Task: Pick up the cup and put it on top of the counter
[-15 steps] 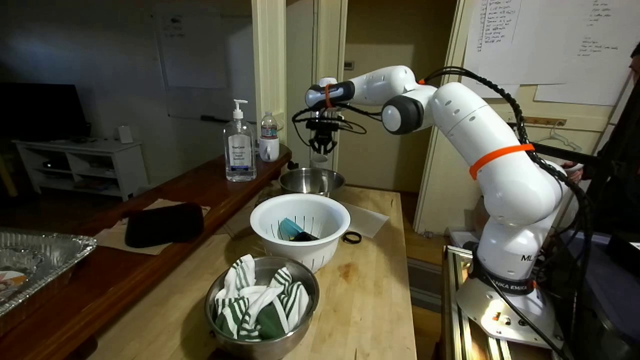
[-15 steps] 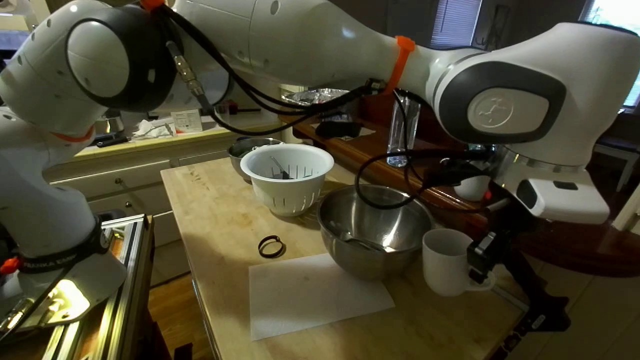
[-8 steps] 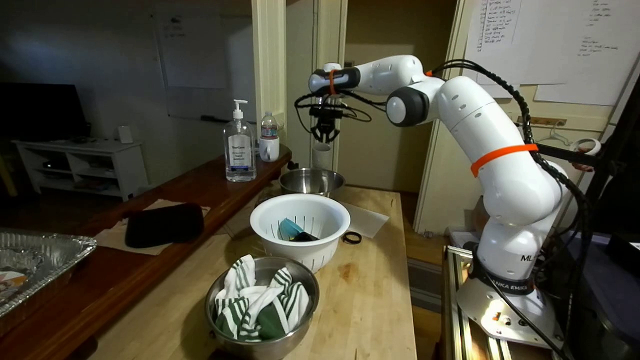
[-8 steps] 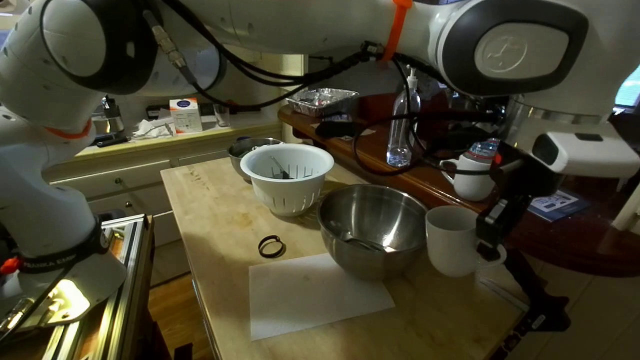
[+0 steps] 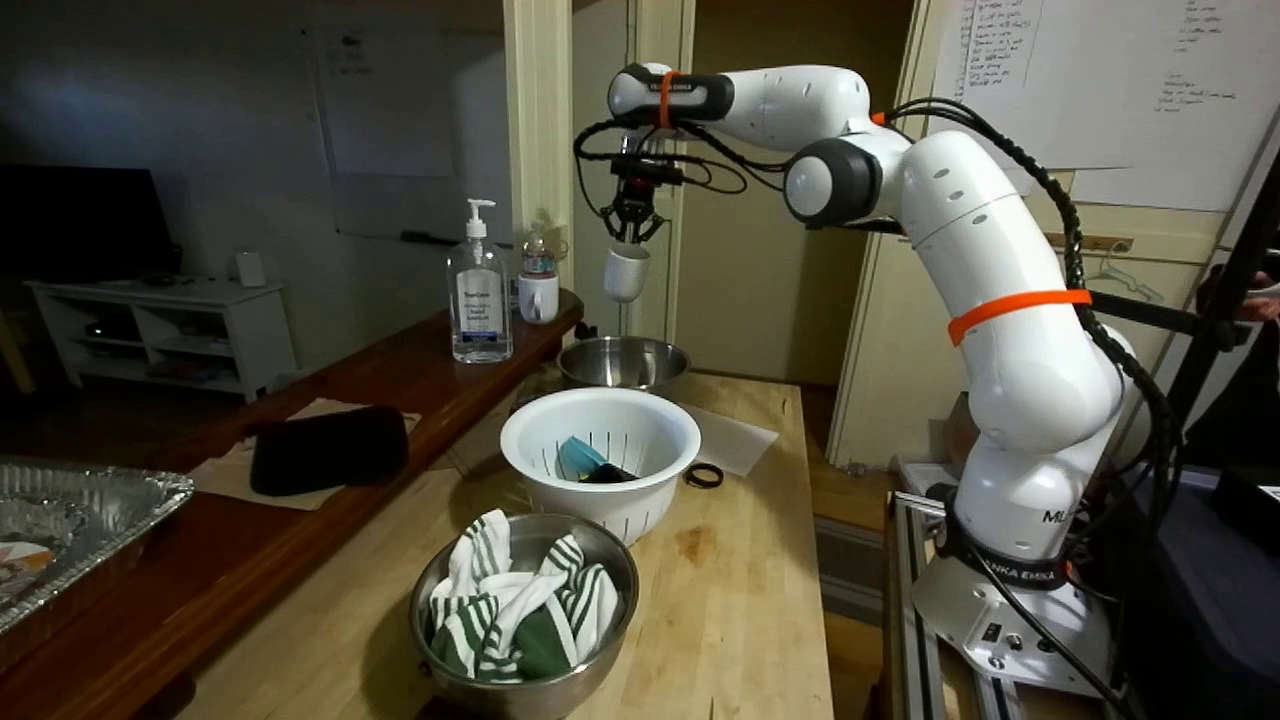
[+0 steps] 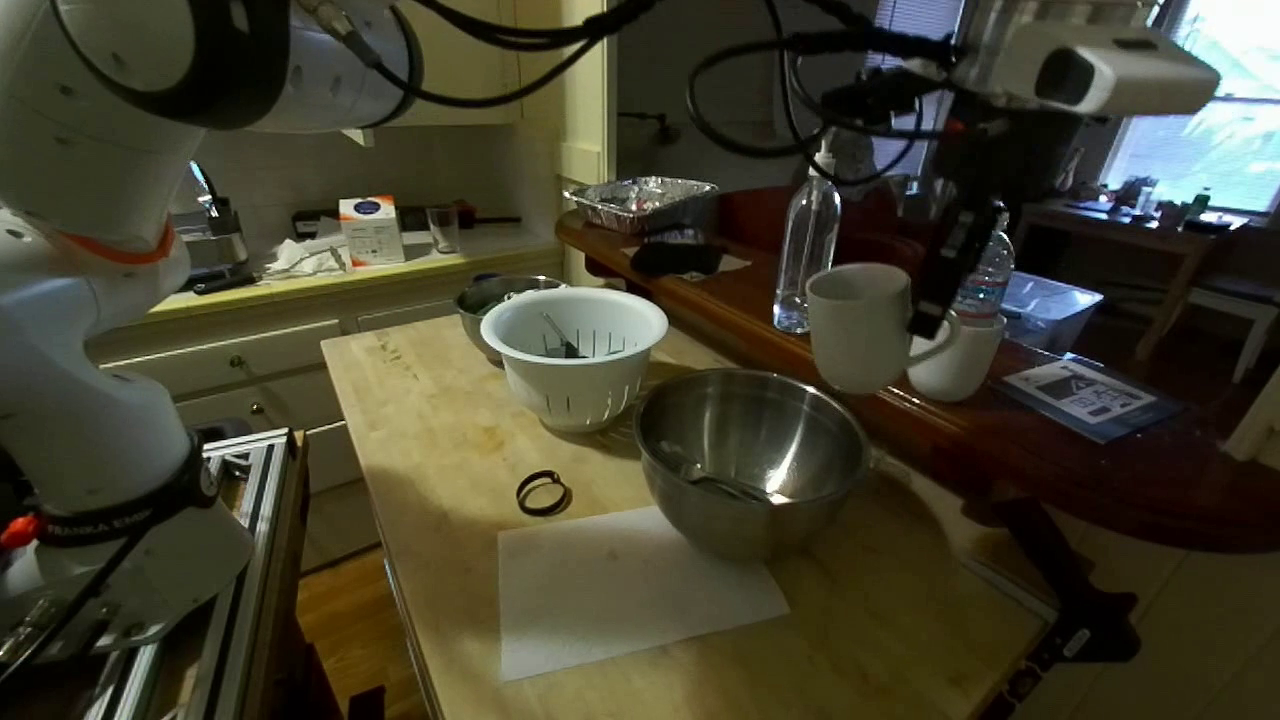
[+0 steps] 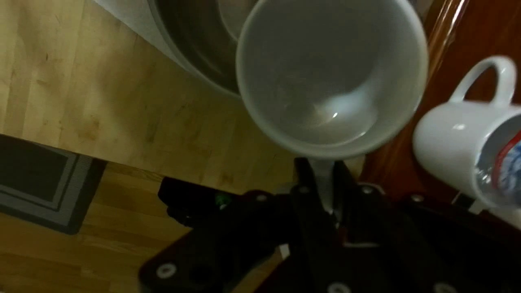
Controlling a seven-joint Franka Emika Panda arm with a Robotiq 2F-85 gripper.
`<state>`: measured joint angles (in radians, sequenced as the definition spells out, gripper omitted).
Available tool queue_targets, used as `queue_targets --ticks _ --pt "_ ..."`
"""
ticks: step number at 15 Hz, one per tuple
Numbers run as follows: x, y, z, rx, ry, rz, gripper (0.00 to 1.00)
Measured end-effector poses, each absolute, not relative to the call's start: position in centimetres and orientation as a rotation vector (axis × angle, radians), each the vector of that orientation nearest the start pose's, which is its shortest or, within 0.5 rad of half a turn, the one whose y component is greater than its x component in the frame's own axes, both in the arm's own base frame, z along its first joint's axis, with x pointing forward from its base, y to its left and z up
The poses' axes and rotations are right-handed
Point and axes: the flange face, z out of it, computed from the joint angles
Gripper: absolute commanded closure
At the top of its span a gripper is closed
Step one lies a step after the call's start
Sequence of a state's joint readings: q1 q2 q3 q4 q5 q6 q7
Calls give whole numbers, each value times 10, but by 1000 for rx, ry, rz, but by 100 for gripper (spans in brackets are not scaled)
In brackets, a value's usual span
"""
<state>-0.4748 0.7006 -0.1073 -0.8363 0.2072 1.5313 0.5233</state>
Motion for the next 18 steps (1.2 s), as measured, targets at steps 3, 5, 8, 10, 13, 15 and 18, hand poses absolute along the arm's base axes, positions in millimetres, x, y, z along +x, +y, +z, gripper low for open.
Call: queue_targets --ticks 3,5,8,10,13,15,18 --pt "642 -317 534 -2658 1325 95 96" --pt "643 -288 542 -2704 1190 166 96" --pt "650 -238 551 -2770 1002 231 96" --pt "659 -201 556 -2823 892 253 96" --pt "670 -145 560 -2911 751 282 96" --pt "674 -112 561 -2971 660 295 96" --pt "679 -78 561 -3036 555 295 85"
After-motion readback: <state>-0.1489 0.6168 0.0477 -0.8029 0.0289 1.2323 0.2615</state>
